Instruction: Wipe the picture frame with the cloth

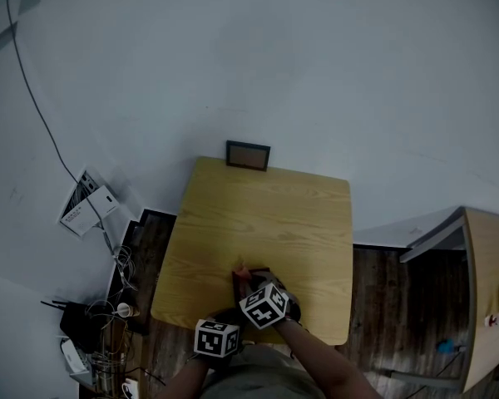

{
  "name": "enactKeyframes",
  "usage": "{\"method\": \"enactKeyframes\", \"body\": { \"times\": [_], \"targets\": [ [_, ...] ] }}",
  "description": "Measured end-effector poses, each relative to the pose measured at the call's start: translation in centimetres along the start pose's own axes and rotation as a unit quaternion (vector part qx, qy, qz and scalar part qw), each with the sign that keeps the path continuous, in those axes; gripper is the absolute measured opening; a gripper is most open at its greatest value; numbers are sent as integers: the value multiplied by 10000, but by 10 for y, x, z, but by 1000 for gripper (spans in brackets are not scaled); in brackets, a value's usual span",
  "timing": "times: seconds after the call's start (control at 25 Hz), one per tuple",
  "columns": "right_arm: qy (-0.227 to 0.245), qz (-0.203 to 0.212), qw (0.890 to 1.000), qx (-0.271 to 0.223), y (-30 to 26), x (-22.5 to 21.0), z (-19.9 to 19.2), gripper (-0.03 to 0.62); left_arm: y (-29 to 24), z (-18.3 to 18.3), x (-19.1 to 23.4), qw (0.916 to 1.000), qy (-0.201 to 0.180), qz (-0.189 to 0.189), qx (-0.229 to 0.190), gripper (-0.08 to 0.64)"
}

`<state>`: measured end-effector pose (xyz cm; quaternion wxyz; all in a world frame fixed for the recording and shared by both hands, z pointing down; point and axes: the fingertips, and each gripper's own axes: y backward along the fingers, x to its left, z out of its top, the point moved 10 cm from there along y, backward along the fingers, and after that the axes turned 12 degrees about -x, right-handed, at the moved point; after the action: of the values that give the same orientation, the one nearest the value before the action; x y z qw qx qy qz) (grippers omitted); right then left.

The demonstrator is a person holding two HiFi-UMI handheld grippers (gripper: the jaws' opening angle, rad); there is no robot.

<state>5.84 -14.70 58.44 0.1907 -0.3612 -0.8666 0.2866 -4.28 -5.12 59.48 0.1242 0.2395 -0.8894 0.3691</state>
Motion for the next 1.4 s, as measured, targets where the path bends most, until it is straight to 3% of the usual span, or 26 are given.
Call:
{"method": "enactKeyframes", "body": {
  "times": [0.68, 0.8, 1.0, 1.16, 1.4],
  "targets": [
    [-241, -290, 9992, 121, 14, -24, -16, 20, 0, -1, -3, 9999, -31, 114, -58, 120],
    [-613, -287, 9976, -172, 23, -26, -12, 20, 0, -1, -3, 9999, -54, 111, -66, 117],
    [-1624, -229, 9824, -891, 48, -31, -1, 20, 0, -2, -3, 9999, -68, 83, -62, 114],
    [-1823, -14, 9770, -1103, 63, -23, 7, 20, 0, -2, -3, 9999, -84, 72, -61, 114],
    [-1805, 359, 9774, -1041, 69, 1, 4, 18, 0, -2, -3, 9999, -87, 54, -62, 114]
  ]
}}
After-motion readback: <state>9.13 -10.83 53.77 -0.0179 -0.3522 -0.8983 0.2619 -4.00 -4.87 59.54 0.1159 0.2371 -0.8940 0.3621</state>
